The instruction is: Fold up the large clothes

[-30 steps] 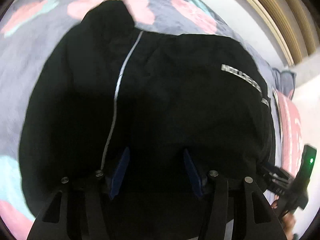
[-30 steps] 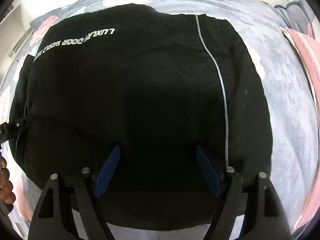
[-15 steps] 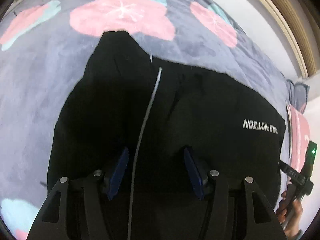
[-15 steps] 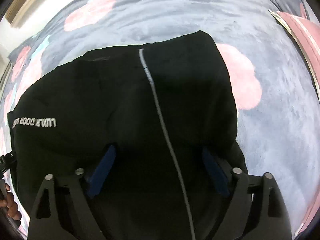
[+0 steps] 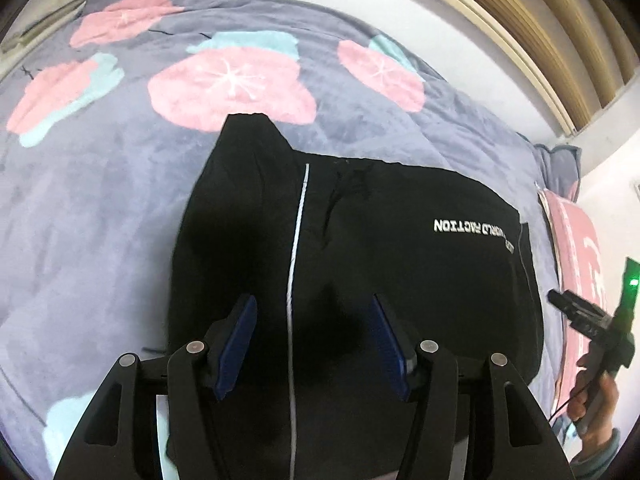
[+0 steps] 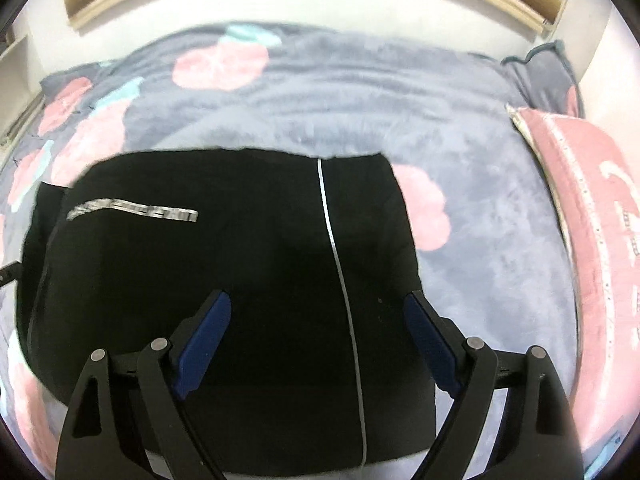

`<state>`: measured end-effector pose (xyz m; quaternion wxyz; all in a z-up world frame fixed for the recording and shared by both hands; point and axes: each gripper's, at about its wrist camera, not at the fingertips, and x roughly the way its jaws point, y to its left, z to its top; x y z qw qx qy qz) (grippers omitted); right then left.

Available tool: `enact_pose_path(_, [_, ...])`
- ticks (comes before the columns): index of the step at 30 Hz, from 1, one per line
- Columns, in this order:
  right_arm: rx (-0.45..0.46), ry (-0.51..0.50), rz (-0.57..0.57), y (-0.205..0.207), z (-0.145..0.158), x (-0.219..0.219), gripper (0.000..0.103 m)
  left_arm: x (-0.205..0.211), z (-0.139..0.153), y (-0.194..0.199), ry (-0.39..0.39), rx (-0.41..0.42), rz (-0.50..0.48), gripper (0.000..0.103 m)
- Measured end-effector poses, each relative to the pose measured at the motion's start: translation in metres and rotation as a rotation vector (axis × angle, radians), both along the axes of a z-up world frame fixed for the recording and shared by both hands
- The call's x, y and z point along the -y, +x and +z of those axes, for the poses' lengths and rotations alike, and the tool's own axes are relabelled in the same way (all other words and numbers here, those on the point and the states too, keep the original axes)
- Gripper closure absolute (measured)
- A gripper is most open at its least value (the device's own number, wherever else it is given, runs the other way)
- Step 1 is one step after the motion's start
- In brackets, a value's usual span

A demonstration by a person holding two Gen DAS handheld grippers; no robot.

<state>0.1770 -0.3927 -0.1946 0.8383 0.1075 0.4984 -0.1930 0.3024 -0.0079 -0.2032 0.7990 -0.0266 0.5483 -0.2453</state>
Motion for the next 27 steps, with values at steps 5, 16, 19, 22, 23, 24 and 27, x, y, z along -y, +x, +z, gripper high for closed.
enact_pose_path(5, [0.005,-0.022,-0.016,-0.018,0.01,-0.009,0.012,-0.012,0.003,-0.011,0.011,-0.004,0.016,0.044])
enact_pose_path(16, [-0.162,0.151,-0.046,-0.042,-0.099,0.015,0.012,-0.01,-0.055,-0.022,0.08,-0.113,0.028,0.044])
enact_pose_path(19, [-0.062,0.182,-0.034,-0.052,-0.074,0.027,0.012,-0.01,-0.034,-0.022,0.043,-0.062,-0.017,0.044])
enact_pose_path(22, [-0.015,0.17,-0.034,-0.054,-0.054,0.049,0.011,-0.029,-0.011,-0.012,-0.053,-0.036,-0.028,0.044])
enact_pose_path(23, [-0.009,0.179,-0.032,-0.053,-0.051,0.057,0.011,-0.035,-0.007,-0.008,-0.068,-0.034,-0.019,0.043])
enact_pose_path(24, [-0.003,0.201,-0.029,-0.049,-0.05,0.07,0.011,-0.044,-0.004,-0.002,-0.089,-0.038,-0.003,0.043])
enact_pose_path(27, [0.015,0.248,-0.016,-0.037,-0.054,0.095,0.011,-0.074,-0.005,0.025,-0.158,-0.099,0.1,0.037])
